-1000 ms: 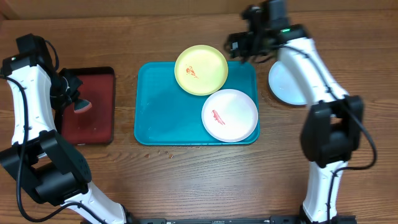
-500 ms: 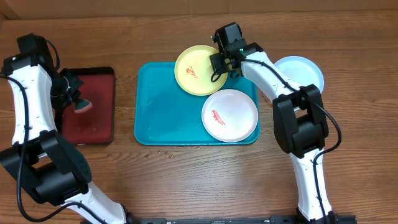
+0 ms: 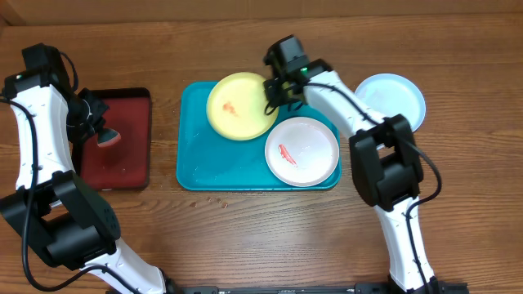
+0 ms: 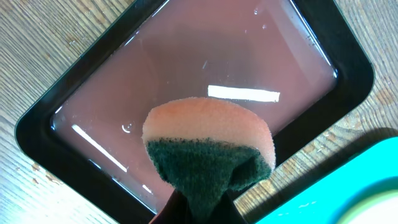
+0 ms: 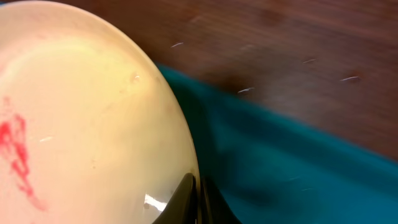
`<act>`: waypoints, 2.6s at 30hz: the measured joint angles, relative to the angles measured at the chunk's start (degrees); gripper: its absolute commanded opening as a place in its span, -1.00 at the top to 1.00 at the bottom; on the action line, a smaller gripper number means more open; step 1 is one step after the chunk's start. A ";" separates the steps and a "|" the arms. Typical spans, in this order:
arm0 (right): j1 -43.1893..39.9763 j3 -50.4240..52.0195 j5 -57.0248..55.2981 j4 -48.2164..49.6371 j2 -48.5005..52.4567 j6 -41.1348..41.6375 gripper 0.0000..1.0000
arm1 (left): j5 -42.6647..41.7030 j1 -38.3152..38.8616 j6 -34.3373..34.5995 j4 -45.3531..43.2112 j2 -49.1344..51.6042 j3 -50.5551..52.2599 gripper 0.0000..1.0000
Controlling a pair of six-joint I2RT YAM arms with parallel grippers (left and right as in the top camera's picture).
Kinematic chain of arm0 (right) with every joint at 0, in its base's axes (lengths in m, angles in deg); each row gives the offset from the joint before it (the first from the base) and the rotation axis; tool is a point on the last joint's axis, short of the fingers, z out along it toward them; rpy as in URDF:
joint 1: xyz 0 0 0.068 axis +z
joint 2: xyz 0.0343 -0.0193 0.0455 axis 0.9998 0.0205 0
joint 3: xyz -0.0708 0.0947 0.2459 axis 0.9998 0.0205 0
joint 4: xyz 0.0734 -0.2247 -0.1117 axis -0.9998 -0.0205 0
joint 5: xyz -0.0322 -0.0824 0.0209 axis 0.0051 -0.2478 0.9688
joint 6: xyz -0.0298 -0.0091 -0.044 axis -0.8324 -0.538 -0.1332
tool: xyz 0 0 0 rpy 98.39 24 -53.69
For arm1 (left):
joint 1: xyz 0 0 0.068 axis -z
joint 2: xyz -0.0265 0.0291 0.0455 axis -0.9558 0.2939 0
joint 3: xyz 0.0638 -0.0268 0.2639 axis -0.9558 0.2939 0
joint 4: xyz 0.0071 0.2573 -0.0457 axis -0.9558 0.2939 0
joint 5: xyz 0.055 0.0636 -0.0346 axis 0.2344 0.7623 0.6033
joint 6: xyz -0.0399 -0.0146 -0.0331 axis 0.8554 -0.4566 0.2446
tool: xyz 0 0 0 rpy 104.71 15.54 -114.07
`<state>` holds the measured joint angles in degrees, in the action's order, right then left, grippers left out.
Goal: Clean dirty plates on tray and stack at the side
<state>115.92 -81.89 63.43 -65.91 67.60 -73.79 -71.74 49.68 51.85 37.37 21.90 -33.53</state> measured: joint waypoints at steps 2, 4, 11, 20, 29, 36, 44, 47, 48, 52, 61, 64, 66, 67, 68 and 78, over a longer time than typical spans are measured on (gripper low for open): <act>1.99 0.00 1.92 -1.05 0.00 1.86 0.92 | 0.00 0.00 0.00 -0.13 0.11 0.00 0.91; 4.68 0.00 4.39 -2.54 0.00 4.57 0.93 | 0.00 0.00 0.00 -0.50 0.79 0.00 0.92; 9.46 0.00 3.26 -7.28 0.00 8.41 0.93 | -0.04 0.00 -1.01 -2.19 6.10 0.02 0.91; 9.92 1.05 0.70 -6.21 -0.20 14.29 0.93 | -0.02 0.00 -3.06 -3.65 7.50 0.15 0.91; 9.92 1.42 0.63 -5.75 -0.33 16.17 0.92 | -0.02 0.00 -4.11 -14.97 8.09 7.65 0.91; 9.92 1.42 0.66 -5.75 -0.33 16.57 0.93 | -0.02 0.02 -4.50 -15.58 10.38 9.16 0.02; 9.92 1.42 0.63 -5.70 -0.33 16.63 0.92 | 0.00 0.00 -4.52 -14.78 10.38 9.16 0.32; 9.92 1.42 0.63 -5.62 -0.33 16.63 0.92 | 0.04 0.00 -4.79 -14.12 10.38 9.16 0.71; 9.92 1.42 0.63 -5.57 -0.33 16.63 0.93 | 0.31 0.00 -5.05 -13.86 10.38 9.16 0.80; 9.92 1.44 0.59 -5.42 -0.33 16.59 0.93 | 2.67 0.00 -5.07 -13.55 10.38 9.16 0.92; 9.92 1.53 0.52 -5.01 -0.33 16.63 0.93 | 2.12 0.31 -3.63 -21.35 10.38 9.29 0.92; 9.92 1.55 0.50 -4.96 -0.33 16.63 0.93 | -2.40 1.22 -3.43 -23.10 10.38 9.70 0.90; 9.92 1.60 0.50 -4.94 -0.33 16.63 0.93 | -4.72 2.29 -3.48 -23.23 10.38 10.43 0.86; 9.92 1.60 0.48 -4.94 -0.33 16.63 0.93 | -5.22 2.71 -3.76 -22.99 10.38 10.73 0.87; 9.92 1.64 0.48 -4.94 -0.33 16.61 0.93 | -5.64 3.04 -4.42 -22.53 10.38 10.93 0.90; 9.92 1.64 0.50 -4.90 -0.33 16.63 0.93 | 7.04 3.58 -8.37 -14.40 10.38 10.95 0.92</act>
<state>125.84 -80.25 63.94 -70.81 67.28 -57.16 -64.70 53.27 43.48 22.97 32.28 -22.58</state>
